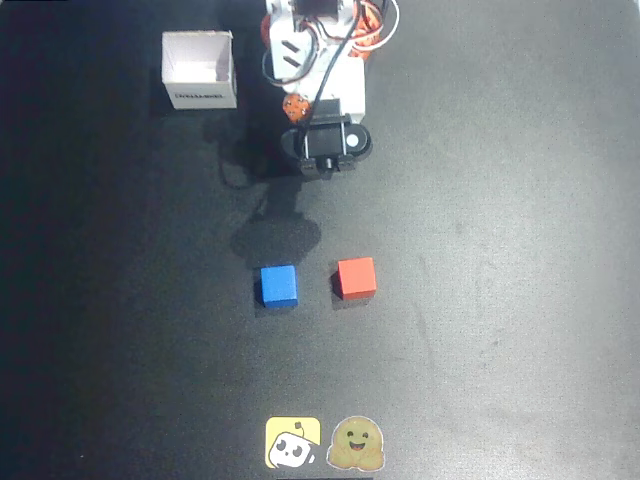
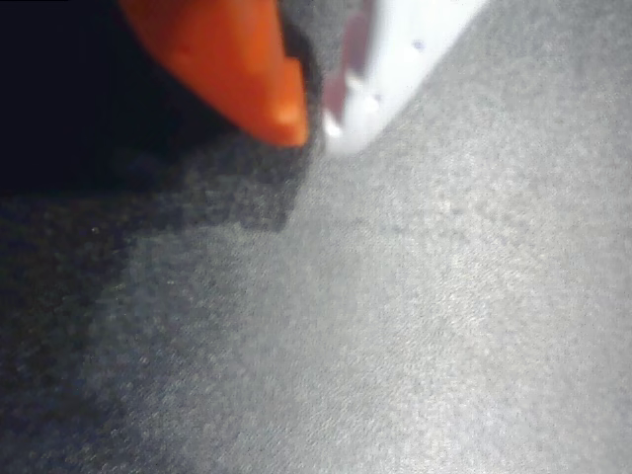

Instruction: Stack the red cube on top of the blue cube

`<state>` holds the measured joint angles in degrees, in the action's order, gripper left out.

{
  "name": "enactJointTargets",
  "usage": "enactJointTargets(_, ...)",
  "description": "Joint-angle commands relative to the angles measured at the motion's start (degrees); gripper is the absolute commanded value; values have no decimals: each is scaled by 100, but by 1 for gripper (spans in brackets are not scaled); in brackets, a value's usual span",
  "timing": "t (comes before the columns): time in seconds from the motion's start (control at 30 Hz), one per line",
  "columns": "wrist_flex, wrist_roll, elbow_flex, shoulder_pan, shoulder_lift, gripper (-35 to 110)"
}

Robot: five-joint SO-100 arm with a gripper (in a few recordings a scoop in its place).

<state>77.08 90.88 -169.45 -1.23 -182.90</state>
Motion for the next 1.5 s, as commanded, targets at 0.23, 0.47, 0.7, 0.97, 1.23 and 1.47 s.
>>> enactJointTargets(0.23, 18, -35, 18, 35, -26, 0)
enactJointTargets(0.47, -26, -149, 18, 44, -26, 0)
enactJointTargets(0.7, -105, -237, 1002, -18, 1134, 0)
enactJointTargets(0.97, -246, -431, 4192, -88, 5186, 0)
enactJointTargets(1.23, -527, -422, 6442, -334, 8086, 0)
enactJointTargets(1.47, -650, -387, 7532, -510, 9404, 0)
